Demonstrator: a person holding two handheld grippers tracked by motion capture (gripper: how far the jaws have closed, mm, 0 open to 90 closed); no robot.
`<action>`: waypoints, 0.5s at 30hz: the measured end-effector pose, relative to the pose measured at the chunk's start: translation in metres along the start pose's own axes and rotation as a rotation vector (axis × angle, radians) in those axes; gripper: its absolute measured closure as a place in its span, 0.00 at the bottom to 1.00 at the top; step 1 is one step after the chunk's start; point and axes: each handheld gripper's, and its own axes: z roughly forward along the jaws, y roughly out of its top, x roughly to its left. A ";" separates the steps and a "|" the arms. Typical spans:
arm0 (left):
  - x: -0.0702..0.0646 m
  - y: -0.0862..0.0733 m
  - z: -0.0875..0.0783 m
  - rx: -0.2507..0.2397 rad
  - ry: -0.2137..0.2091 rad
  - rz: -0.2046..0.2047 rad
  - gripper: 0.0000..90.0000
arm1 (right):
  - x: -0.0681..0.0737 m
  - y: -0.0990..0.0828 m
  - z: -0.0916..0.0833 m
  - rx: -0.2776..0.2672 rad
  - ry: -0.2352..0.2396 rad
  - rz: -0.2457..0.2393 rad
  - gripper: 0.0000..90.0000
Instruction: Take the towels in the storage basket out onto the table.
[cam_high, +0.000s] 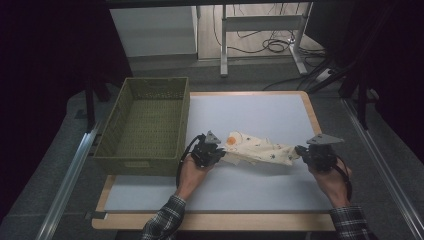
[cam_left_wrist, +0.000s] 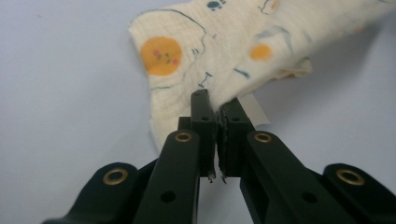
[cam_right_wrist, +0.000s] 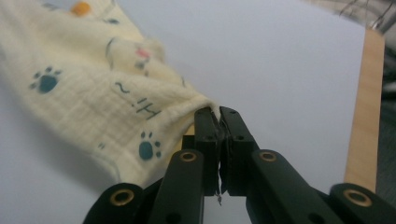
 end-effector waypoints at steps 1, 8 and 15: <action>-0.001 -0.001 0.002 0.015 -0.011 -0.002 0.92 | -0.005 -0.005 0.002 0.012 0.017 0.017 0.94; -0.010 -0.015 0.001 0.045 0.011 0.013 0.63 | -0.011 -0.028 -0.013 0.013 0.057 0.069 0.78; -0.007 -0.028 -0.002 0.062 0.030 -0.010 0.59 | 0.004 -0.041 -0.030 -0.005 0.165 0.096 0.75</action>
